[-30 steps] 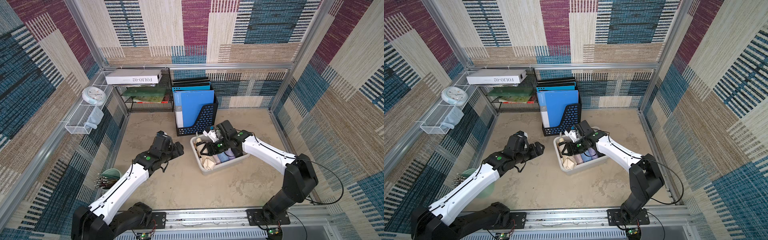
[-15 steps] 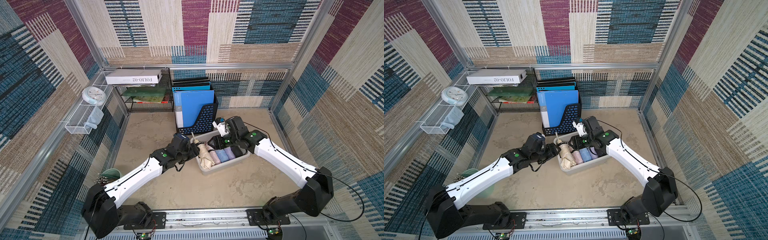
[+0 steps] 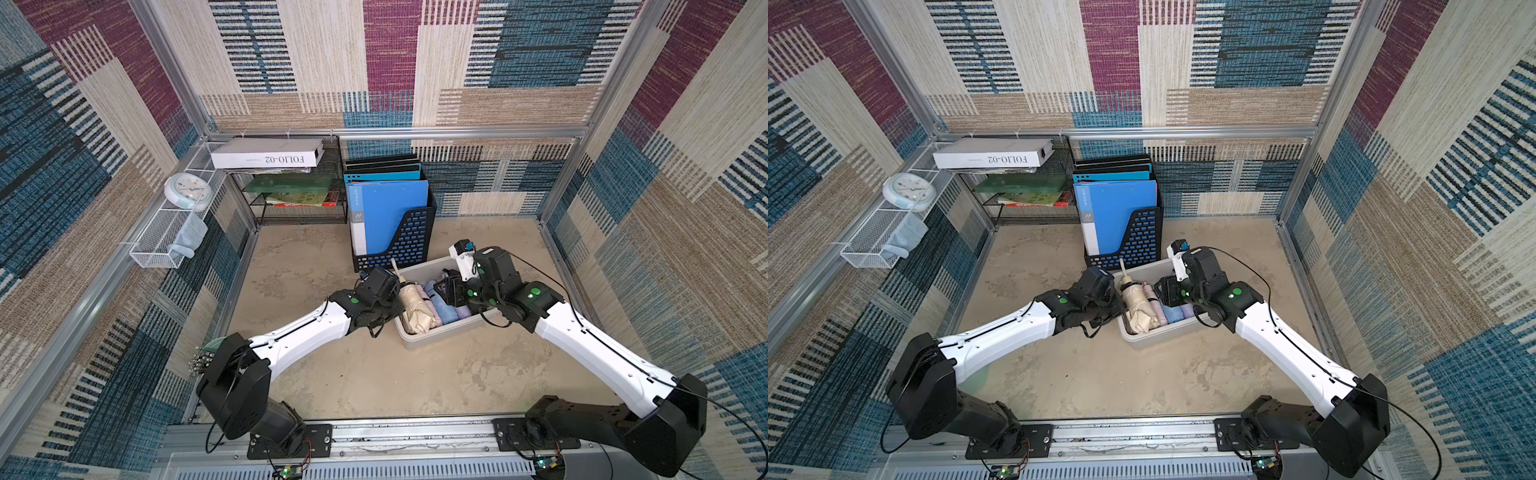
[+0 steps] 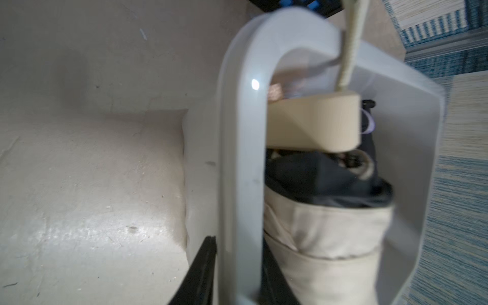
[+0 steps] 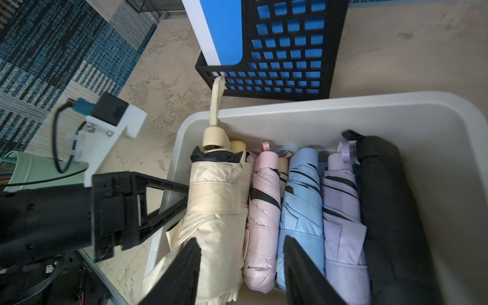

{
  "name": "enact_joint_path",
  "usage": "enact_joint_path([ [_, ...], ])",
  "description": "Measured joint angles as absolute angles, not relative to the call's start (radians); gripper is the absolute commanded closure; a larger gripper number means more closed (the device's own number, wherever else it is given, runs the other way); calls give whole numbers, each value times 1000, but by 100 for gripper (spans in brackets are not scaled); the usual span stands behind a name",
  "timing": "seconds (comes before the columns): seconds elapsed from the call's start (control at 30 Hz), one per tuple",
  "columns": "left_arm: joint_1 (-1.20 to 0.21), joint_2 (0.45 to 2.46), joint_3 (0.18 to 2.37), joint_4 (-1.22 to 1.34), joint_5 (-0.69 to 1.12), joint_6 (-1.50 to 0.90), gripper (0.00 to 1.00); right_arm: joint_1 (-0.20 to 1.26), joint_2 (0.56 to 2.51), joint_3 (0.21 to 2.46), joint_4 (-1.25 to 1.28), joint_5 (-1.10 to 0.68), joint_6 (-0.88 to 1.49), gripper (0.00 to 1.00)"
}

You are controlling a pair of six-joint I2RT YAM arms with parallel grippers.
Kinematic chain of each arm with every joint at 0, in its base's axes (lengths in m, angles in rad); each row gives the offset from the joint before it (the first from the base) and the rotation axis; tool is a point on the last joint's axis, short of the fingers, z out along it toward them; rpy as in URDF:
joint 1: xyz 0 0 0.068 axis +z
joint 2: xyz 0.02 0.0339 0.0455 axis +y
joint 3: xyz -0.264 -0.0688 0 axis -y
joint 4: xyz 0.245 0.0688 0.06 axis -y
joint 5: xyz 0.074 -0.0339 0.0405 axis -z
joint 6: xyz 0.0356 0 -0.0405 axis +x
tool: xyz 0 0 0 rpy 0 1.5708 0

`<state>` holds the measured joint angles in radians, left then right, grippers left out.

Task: Put the umbrella into the storage box
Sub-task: Adjust the storage box at the center of the board.

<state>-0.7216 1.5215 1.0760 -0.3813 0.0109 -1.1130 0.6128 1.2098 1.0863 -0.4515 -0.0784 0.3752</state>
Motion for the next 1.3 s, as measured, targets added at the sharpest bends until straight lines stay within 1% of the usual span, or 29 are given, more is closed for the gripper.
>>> enact_joint_path([
  [0.3,-711,1484,1077,-488,-31,-1051,100,572,1148,1073,-451,-18,374,44],
  [0.47,-675,1384,1014,-569,-28,-970,100,530,1138,1070,-452,-12,359,44],
  [0.57,-618,1298,951,-609,4,-893,100,508,1137,1062,-452,-13,347,44],
  [0.7,-521,1206,876,-617,91,-782,100,482,1137,1054,-451,-28,339,44],
  [0.8,-463,1177,848,-608,154,-710,100,469,1138,1048,-451,-36,336,44],
  [0.9,-449,1190,851,-603,182,-682,100,459,1139,1041,-451,-46,336,44],
  [1.03,-469,1250,876,-553,189,-683,100,444,1139,1032,-450,-60,344,44],
  [1.3,-643,1456,1036,-448,112,-840,100,406,1134,1032,-444,-60,353,43],
])
